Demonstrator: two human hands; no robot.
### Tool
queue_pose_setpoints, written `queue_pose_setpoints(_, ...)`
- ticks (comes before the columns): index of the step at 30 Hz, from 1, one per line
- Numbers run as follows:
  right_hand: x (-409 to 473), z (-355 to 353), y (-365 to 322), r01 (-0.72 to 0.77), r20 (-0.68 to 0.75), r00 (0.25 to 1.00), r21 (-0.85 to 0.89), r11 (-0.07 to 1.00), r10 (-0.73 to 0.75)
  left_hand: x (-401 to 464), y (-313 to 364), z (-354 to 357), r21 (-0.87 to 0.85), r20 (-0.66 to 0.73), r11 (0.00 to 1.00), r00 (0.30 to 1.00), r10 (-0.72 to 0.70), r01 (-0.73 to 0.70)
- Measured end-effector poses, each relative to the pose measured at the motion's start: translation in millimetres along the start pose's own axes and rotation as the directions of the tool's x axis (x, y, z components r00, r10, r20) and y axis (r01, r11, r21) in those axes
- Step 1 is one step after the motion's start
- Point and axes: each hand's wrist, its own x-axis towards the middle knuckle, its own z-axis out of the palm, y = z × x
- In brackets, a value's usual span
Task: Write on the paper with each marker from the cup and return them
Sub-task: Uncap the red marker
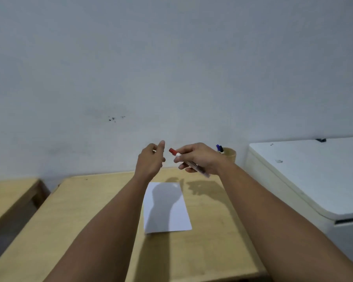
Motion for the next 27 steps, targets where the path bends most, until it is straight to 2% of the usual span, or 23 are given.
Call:
queue_pose_setpoints(3,4.0,45.2,3.1,0.003,0.107,0.994,0.000,1.000,-0.003,-13.5,-13.2,-35.0,0.077,0.043,0.997,0.999,0.017,-0.020)
queue_pose_setpoints(9,24.4,112.0,7.0,0.097,0.160,0.983,-0.039,0.995,-0.090,-11.0,-52.1,-83.5,0.233,0.063,0.971,0.997,0.036,-0.050)
queue_pose_setpoints(12,39.8,125.6,13.2,0.195,0.120,0.976,-0.123,0.973,-0.181,2.7,-66.3,-90.7,0.318,0.039,0.948,0.999,0.014,-0.025)
queue_pose_setpoints(16,60.9,114.2,29.1,0.203,-0.010,0.978,-0.172,0.964,-0.208,26.3,-99.7,-107.4,0.423,-0.130,0.900,0.990,-0.054,0.105)
queue_pose_setpoints(18,69.5,98.1,42.0,0.157,-0.102,0.980,-0.123,0.980,-0.170,31.6,-122.0,-117.9,0.555,-0.152,0.822,0.987,-0.049,0.126)
queue_pose_setpoints(20,76.3,85.8,53.8,0.112,-0.183,0.977,-0.009,0.994,-0.112,32.4,-139.8,-113.2,0.721,-0.067,0.691,0.998,-0.017,0.060)
queue_pose_setpoints(22,82.1,80.5,63.0,0.105,-0.256,0.964,0.096,0.990,-0.077,29.8,-151.4,-95.5,0.808,0.048,0.587,0.999,0.001,-0.040)
queue_pose_setpoints(25,90.2,74.9,73.9,0.125,-0.320,0.946,0.242,0.962,-0.042,23.6,-163.8,-71.5,0.824,0.141,0.540,0.985,0.096,-0.171)
queue_pose_setpoints(27,92.6,70.2,78.4,0.123,-0.331,0.943,0.292,0.948,-0.020,21.8,-170.6,-67.7,0.838,0.174,0.506,0.979,0.108,-0.205)
